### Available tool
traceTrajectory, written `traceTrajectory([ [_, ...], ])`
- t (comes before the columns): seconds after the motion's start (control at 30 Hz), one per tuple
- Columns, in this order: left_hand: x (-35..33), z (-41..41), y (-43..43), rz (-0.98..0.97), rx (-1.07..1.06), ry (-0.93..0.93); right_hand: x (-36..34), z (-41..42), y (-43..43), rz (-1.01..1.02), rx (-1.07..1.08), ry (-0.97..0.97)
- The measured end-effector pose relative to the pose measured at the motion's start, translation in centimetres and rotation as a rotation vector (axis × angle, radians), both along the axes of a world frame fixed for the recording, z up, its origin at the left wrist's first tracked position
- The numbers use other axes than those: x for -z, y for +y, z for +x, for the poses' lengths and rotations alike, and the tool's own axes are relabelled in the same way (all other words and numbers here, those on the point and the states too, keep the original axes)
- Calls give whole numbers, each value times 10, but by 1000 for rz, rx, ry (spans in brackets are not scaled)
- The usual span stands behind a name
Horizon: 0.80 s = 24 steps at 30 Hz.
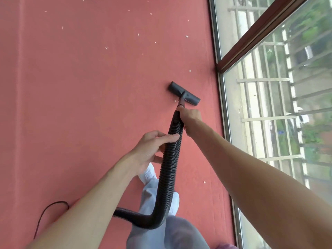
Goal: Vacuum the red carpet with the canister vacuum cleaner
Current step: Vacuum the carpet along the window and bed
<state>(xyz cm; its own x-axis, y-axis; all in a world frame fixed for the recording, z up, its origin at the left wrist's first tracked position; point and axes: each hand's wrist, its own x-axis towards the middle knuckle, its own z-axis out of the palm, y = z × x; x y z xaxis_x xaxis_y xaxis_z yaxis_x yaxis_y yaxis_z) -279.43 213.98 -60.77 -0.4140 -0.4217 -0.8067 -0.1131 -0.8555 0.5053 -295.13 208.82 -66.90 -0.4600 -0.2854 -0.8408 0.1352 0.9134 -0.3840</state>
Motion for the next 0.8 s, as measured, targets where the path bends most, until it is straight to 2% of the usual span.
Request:
traceTrajectory([
  [0.1, -17, 17, -27, 77, 200, 178, -14, 7, -3, 55, 50, -67],
  [0.2, -28, 30, -51, 115, 336, 257, -22, 16, -10, 61, 114, -131],
  [0.33, -21, 29, -68, 99, 299, 189, -18, 22, -33, 66, 162, -135],
  [0.53, -2, 5, -58, 37, 121, -14, 0, 2, -47, 98, 76, -95],
  [0.63, -9, 0, -55, 92, 109, 43, -8, -8, -46, 114, 65, -141],
  [0.73, -21, 4, -57, 136, 195, 137, -24, -17, -36, 167, 38, -248],
  [0.8, -26, 6, -62, 141, 231, 131, -25, -19, -30, 171, 68, -315],
])
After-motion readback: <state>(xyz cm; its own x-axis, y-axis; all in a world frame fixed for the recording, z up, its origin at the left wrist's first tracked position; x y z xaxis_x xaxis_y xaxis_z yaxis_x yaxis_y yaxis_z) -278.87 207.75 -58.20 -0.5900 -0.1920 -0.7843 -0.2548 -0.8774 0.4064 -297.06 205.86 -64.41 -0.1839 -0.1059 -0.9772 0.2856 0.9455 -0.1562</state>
